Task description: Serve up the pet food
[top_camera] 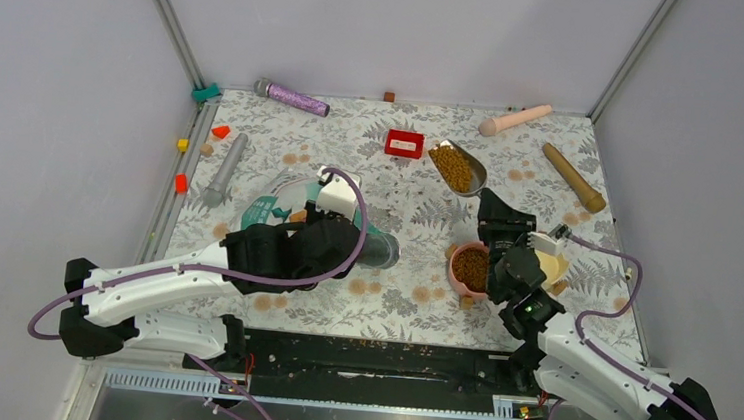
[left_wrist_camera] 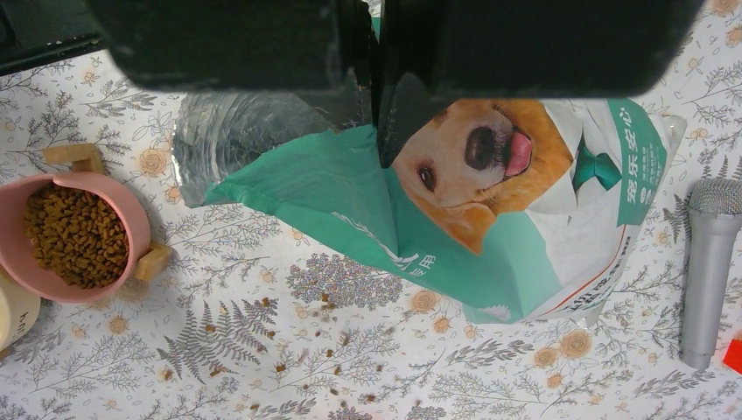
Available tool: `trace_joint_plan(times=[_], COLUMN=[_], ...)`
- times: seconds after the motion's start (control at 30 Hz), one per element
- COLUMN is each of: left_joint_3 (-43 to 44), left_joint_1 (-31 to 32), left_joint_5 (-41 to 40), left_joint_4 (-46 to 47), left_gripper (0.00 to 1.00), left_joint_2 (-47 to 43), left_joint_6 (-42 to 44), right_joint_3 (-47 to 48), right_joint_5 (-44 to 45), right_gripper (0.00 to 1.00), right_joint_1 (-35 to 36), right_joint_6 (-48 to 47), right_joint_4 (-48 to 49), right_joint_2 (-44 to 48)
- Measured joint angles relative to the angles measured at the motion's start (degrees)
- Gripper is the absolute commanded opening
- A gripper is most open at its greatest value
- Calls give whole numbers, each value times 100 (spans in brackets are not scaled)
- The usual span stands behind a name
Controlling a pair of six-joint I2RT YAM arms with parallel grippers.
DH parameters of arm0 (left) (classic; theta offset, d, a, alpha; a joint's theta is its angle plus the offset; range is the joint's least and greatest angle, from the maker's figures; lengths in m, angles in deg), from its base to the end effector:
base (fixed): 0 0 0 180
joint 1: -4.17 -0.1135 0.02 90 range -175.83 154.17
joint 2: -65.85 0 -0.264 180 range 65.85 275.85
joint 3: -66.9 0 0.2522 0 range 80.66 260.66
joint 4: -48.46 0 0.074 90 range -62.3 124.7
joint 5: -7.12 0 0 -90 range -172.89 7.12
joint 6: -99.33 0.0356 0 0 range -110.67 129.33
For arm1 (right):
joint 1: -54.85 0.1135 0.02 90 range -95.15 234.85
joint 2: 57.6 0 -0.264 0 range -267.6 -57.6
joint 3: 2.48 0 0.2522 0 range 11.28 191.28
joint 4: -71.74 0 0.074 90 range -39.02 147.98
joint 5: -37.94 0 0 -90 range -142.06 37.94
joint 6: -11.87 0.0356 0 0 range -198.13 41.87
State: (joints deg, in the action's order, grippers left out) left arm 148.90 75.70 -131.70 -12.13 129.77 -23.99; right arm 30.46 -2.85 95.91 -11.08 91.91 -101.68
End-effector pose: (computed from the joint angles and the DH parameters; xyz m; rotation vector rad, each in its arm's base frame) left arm 0.0937 -0.1959 0.3630 0.2767 2.0160 -0.1435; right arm 0.1488 0.0939 0.2637 1.0128 1.1566 0.9206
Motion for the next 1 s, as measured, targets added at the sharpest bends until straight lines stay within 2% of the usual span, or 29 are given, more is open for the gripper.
trace_joint_plan(times=[0.3, 0.57, 0.8, 1.0], left_joint_3=[0, 0, 0, 0], left_joint_1=[-4, -4, -4, -7], left_joint_5=[24, 44, 85, 131], left_joint_4=[0, 0, 0, 0], left_gripper=[0, 0, 0, 0], left_joint_2=[0, 2, 2, 2], left_joint_6=[0, 0, 0, 0], right_joint_3=[-181, -485, -688, -728], right_joint_5=[-487, -470, -173, 313], right_gripper=[0, 0, 0, 0], right_joint_1=[-63, -72, -96, -109], right_joint_6=[-79, -85, -125, 94], right_joint_4=[1126, 1084, -151, -2767], right_joint_2=[299, 890, 2181, 4111])
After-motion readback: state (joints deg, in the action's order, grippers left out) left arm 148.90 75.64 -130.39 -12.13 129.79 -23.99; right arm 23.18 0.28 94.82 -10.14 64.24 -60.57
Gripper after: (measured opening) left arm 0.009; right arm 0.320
